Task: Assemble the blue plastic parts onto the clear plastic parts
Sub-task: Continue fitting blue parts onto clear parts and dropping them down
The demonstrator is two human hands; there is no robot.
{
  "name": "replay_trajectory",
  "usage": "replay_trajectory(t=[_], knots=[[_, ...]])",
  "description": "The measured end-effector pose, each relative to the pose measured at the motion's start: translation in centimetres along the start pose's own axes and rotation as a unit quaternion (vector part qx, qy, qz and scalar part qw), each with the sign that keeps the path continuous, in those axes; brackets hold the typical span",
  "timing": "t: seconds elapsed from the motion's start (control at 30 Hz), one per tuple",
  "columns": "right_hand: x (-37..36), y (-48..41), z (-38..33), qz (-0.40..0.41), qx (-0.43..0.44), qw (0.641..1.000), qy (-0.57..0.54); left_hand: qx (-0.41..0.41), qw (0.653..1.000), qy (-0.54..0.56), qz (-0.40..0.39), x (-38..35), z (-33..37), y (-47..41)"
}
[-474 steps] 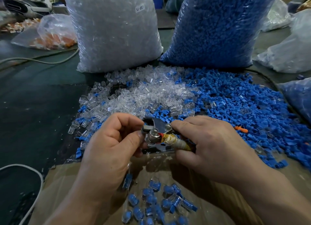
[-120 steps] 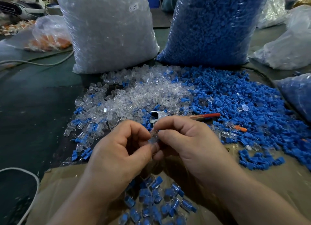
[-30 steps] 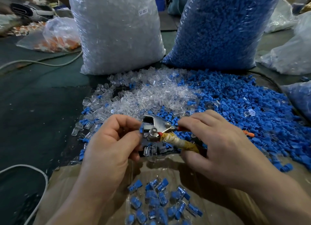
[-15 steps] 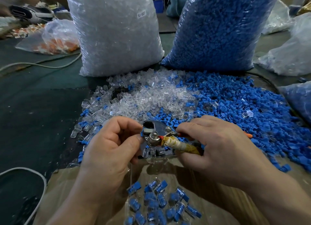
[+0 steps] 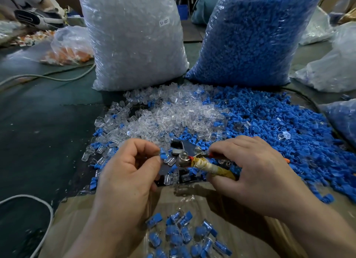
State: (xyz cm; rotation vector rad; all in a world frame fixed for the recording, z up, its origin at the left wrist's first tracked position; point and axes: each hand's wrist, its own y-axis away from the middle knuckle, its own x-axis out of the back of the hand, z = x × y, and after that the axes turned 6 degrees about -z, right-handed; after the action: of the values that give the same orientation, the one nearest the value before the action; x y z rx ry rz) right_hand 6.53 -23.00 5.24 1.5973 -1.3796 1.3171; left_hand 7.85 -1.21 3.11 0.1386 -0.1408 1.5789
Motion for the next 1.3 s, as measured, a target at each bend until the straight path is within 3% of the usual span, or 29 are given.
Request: replay_trajectory(t=[0.1, 0.2, 0.4, 0.57, 0.67, 0.8, 0.9, 1.0, 1.13, 1.2, 1.23, 1.27, 1.3], knots=[[-0.2, -0.7, 0.4, -0.010, -0.042, 0.998, 0.046, 0.039, 0.998, 0.029, -0.042, 0.1, 0.1, 0.0], [-0.4, -1.6, 1.0, -0.059, -0.087, 0.991, 0.081, 0.044, 0.994, -0.012, -0.096, -0.3, 0.3, 0.3], [-0.6, -1.9, 1.0, -0.060, -0.103, 0.988, 0.095, 0.045, 0.995, -0.015, -0.088, -0.7, 0.6, 0.4], [-0.7, -0.8, -1.4, 0.073, -0.009, 0.997, 0.033, 0.017, 0.995, -0.073, -0.060, -1.3, 0.5, 0.6], [-1.4, -0.3, -3.3, 0.036, 0.069, 0.997, 0.020, -0.034, 0.988, -0.134, -0.062, -1.5, 0.5, 0.9], [-1.4, 0.0, -3.5, 0.029, 0.076, 0.997, -0.012, -0.093, 0.985, -0.122, -0.082, -1.3, 1.1, 1.4], [-1.2, 0.1, -3.4, 0.046, 0.073, 0.996, -0.017, -0.064, 0.991, -0.062, -0.101, -0.9, 1.1, 1.3], [-1.1, 0.0, -3.9, 0.032, 0.093, 0.995, -0.019, -0.023, 0.989, -0.095, -0.113, -0.3, 0.9, 0.8], [-1.2, 0.2, -4.7, 0.010, 0.060, 0.993, -0.099, -0.007, 0.983, -0.063, -0.174, 0.1, 0.9, 0.7], [-0.9, 0.3, -5.0, -0.037, -0.039, 0.956, -0.288, -0.063, 0.978, -0.054, -0.189, 0.1, 0.9, 0.8], [-0.7, 0.3, -5.1, -0.079, -0.100, 0.892, -0.435, -0.098, 0.972, -0.068, -0.201, 0.1, 1.0, 1.0], [-0.4, 0.2, -5.1, -0.134, -0.157, 0.801, -0.562, -0.126, 0.965, -0.085, -0.212, 0.1, 1.1, 1.2], [-0.1, 0.2, -5.0, -0.171, -0.190, 0.732, -0.631, -0.139, 0.960, -0.096, -0.221, 0.2, 1.3, 1.4]])
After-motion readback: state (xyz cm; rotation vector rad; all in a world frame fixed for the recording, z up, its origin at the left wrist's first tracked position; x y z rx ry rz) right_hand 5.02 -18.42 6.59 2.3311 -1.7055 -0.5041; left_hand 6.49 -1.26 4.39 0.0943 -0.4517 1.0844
